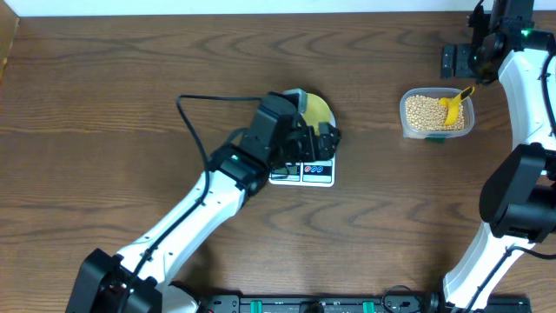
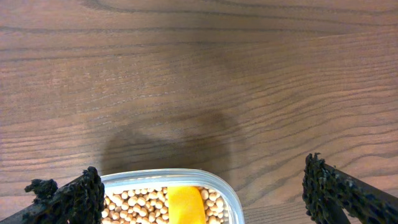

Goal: Scoop item into bowl and weigh 50g on scale

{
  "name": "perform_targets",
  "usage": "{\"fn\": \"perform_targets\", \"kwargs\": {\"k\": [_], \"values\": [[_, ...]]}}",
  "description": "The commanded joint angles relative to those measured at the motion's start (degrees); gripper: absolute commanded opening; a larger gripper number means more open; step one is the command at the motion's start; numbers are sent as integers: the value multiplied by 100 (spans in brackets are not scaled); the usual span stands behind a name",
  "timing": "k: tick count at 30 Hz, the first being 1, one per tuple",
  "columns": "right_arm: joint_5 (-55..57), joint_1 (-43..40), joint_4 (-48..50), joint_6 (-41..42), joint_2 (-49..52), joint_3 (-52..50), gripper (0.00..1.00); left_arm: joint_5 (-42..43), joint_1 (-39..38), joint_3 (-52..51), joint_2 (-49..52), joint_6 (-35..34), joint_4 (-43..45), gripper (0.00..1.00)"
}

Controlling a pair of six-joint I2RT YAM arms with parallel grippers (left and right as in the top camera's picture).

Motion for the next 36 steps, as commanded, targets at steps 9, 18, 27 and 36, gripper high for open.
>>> {"fn": "perform_targets", "kwargs": {"k": [9, 18, 27, 36], "values": [[39, 28, 11, 7, 48, 74, 99, -2, -348, 63, -52, -24, 66, 98], [39, 28, 13, 7, 48, 74, 99, 4, -358, 17, 153, -782, -289, 98], [39, 28, 13, 7, 48, 74, 99, 11, -358, 15, 697, -1895, -330, 98], [39, 28, 11, 7, 48, 74, 99, -203, -348, 15, 1051, -2763, -326, 98]]}}
